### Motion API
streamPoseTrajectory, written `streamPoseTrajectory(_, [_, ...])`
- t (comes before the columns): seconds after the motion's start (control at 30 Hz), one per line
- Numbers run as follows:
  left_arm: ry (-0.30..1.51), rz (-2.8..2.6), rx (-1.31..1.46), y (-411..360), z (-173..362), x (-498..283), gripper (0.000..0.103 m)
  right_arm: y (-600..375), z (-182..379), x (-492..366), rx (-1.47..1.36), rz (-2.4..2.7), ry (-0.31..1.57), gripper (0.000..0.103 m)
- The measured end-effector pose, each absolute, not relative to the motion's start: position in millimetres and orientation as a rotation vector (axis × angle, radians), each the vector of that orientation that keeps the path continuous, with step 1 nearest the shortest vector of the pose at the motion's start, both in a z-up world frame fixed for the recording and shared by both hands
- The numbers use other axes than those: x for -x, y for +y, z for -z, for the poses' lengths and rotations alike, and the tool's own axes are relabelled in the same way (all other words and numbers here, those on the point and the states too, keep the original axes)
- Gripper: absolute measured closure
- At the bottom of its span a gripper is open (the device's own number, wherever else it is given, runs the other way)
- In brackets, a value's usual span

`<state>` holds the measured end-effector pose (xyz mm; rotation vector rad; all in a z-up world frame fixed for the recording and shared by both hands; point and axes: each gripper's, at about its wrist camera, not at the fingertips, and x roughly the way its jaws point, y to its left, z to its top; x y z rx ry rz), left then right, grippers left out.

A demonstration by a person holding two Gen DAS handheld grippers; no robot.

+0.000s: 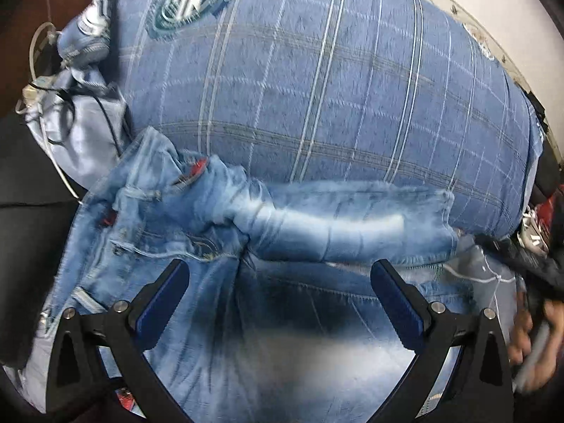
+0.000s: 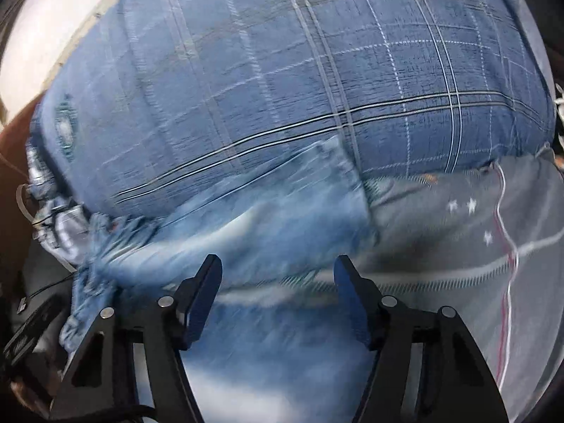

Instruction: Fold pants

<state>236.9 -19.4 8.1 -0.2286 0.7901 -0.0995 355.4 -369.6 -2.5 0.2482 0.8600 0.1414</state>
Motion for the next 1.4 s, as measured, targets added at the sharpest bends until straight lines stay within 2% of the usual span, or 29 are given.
streamPoseTrajectory(0.3, [0.809, 0.150, 0.270, -20.3, -13.3, -237.8, 0.001, -388.8, 32.2, -494.1, -0.175, 0.024, 0.910, 0.038])
streamPoseTrajectory(0.33, [0.804, 0.143, 0.257, -20.8, -13.8, -237.4, 0.001, -388.3, 37.1, -502.0, -0.181, 0.028, 0.926, 0.046])
streamPoseTrajectory(0.37, [0.796, 0.139, 0.252, -21.0, -15.2, -236.0, 0.001, -386.5, 40.8, -507.1, -0.179, 0.030, 0.930, 0.068])
streamPoseTrajectory(0.47, [0.769, 0.141, 0.246, -21.0, -18.6, -232.9, 0.001, -372.8, 38.7, -497.6, -0.165, 0.028, 0.912, 0.087])
streamPoseTrajectory(0.57, [0.772, 0.152, 0.253, -20.9, -18.1, -232.2, 0.001, -357.2, 15.4, -458.7, -0.141, 0.015, 0.859, 0.094])
streamPoseTrajectory(0.73, [0.776, 0.195, 0.324, -18.3, -20.7, -230.8, 0.001, -332.9, -36.4, -342.0, -0.140, -0.082, 0.744, 0.094])
streamPoseTrajectory(0.9, [0.802, 0.229, 0.432, -13.8, -22.4, -229.2, 0.001, -332.6, -30.3, -251.7, -0.245, -0.100, 0.749, 0.094])
streamPoseTrajectory(1.03, [0.862, 0.262, 0.530, -15.6, -15.6, -235.1, 0.001, -336.0, 6.1, -217.6, -0.398, -0.145, 0.817, 0.094])
streamPoseTrajectory(1.13, [0.888, 0.249, 0.560, -21.8, -9.4, -242.3, 0.001, -329.0, 22.9, -200.6, -0.352, -0.184, 0.851, 0.095])
streamPoseTrajectory(1.27, [0.920, 0.255, 0.600, -29.1, -1.1, -259.0, 0.002, -336.6, 19.4, -193.7, -0.417, -0.275, 0.830, 0.095])
streamPoseTrajectory(1.4, [0.983, 0.279, 0.631, -34.8, 8.7, -282.6, 0.013, -358.1, 19.2, -187.0, -0.467, -0.294, 0.816, 0.095])
